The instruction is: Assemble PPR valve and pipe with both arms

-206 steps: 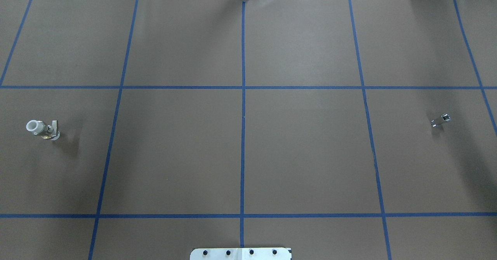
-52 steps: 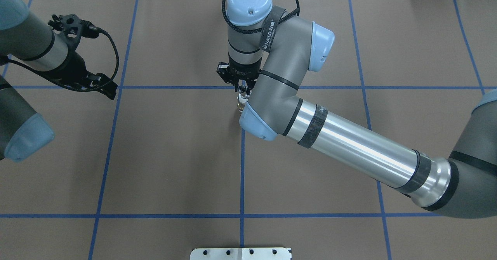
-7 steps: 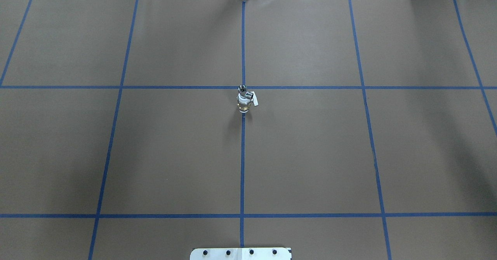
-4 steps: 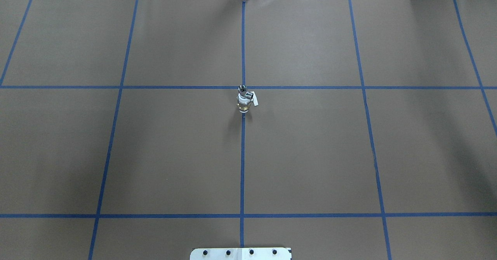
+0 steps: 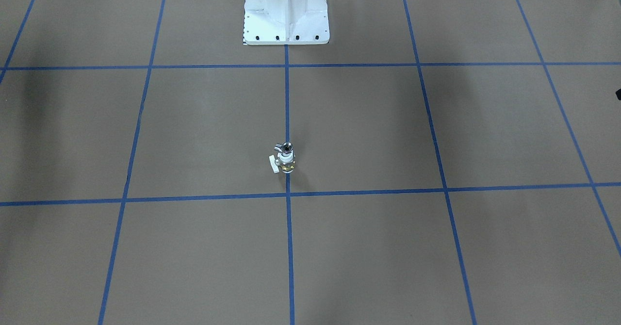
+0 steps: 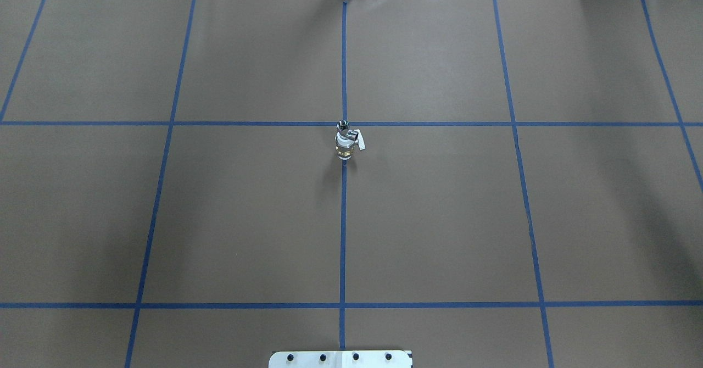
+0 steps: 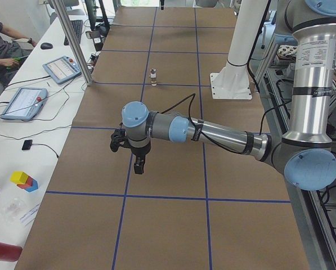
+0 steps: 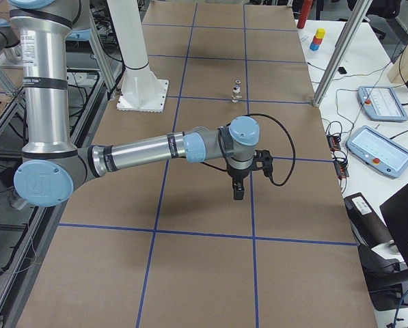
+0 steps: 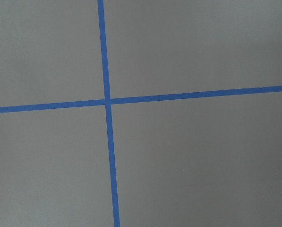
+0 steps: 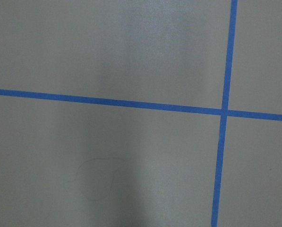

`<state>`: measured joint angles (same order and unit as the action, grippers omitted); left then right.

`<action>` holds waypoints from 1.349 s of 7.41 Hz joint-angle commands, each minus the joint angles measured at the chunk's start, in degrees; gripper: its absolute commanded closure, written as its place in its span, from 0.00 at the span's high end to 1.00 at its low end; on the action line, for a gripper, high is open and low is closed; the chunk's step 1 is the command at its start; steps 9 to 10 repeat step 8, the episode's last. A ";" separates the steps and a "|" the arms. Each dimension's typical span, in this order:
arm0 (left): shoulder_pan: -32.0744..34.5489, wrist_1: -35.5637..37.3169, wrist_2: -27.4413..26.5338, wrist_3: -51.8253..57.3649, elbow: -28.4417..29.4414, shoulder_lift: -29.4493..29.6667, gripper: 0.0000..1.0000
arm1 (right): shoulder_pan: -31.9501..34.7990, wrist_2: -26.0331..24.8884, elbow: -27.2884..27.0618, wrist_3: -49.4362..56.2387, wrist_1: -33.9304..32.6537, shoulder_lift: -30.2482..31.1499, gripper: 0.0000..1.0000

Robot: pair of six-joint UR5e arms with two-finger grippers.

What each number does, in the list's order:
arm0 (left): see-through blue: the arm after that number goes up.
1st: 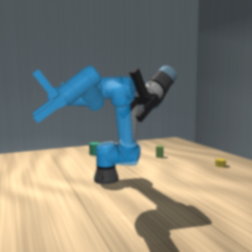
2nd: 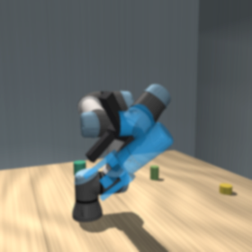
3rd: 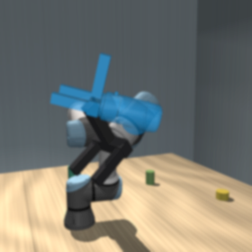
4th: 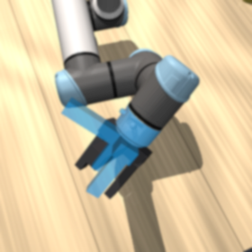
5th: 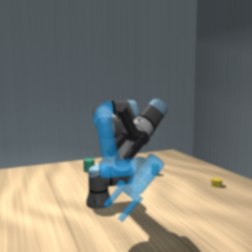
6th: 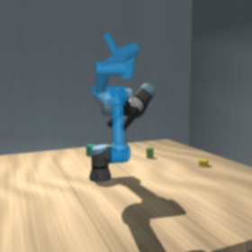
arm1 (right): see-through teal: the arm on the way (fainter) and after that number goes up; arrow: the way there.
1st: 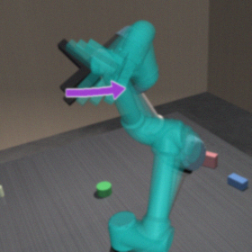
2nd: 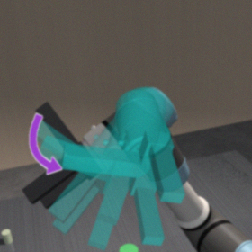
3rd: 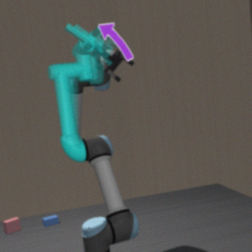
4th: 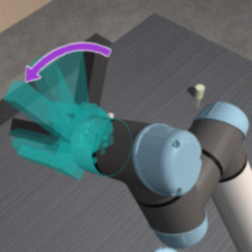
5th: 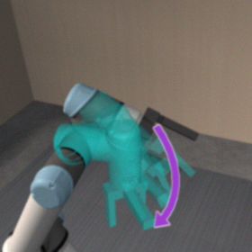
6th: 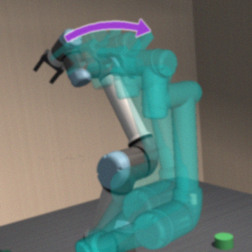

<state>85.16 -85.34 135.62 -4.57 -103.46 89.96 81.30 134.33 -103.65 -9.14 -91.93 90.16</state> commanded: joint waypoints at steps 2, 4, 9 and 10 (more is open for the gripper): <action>-0.08 0.00 0.09 0.00 -0.17 0.04 1.00 | 0.00 0.06 0.20 0.00 0.00 -0.07 1.00; 0.01 0.00 0.09 0.17 -0.17 -0.14 1.00 | 0.00 -0.20 0.72 0.09 0.00 -0.33 1.00; 0.10 0.00 0.00 0.00 1.23 -1.01 1.00 | 0.00 -1.87 0.81 0.00 -0.09 -0.77 1.00; 0.10 0.00 0.00 0.00 1.23 -1.01 1.00 | 0.00 -1.87 0.81 0.00 -0.09 -0.77 1.00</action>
